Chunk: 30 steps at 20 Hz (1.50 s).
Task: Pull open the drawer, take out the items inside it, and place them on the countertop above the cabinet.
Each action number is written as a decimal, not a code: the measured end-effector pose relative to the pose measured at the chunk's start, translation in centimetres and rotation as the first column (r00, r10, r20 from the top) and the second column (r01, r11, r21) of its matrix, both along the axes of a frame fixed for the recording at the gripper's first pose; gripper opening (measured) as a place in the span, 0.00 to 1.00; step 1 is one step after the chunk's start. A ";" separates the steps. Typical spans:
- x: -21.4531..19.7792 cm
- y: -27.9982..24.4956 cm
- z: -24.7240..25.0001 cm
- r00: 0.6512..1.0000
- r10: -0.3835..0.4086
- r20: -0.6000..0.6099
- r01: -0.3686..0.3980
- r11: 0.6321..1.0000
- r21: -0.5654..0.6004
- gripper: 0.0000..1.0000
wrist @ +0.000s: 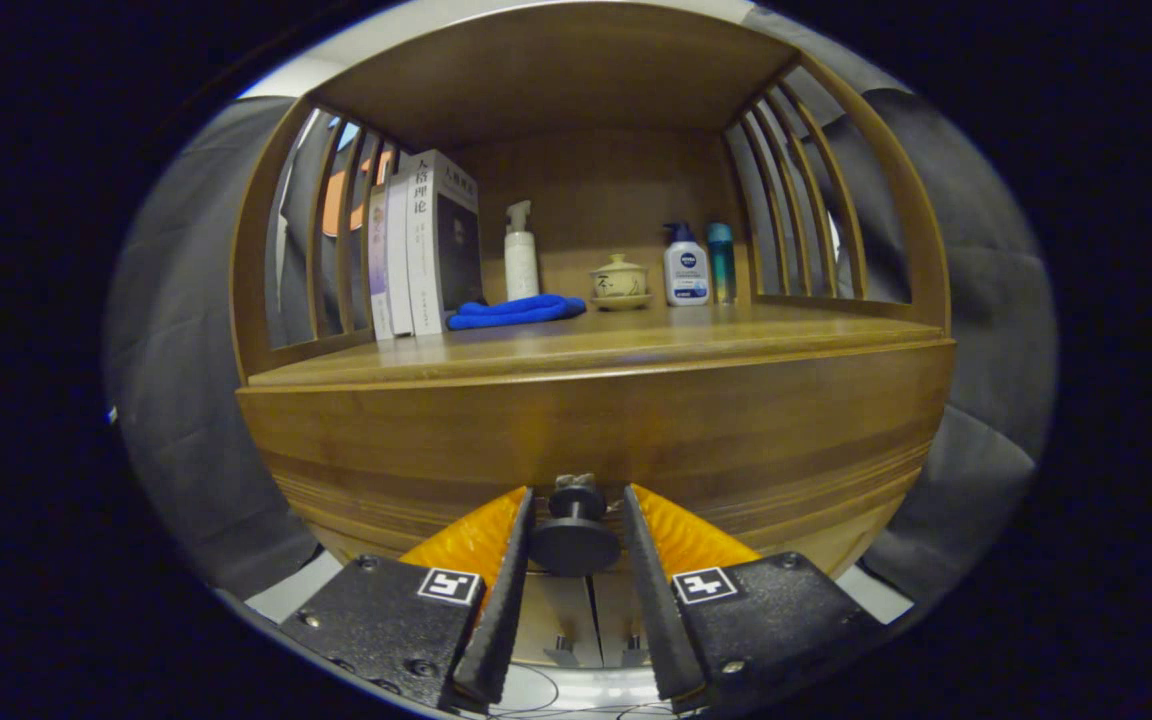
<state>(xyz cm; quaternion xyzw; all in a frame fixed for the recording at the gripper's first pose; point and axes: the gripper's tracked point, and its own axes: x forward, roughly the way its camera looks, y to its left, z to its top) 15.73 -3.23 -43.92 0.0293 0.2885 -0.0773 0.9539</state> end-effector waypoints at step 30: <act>-12.2 2.2 3.6 0.998 0.061 0.000 -0.061 0.996 0.063 0.36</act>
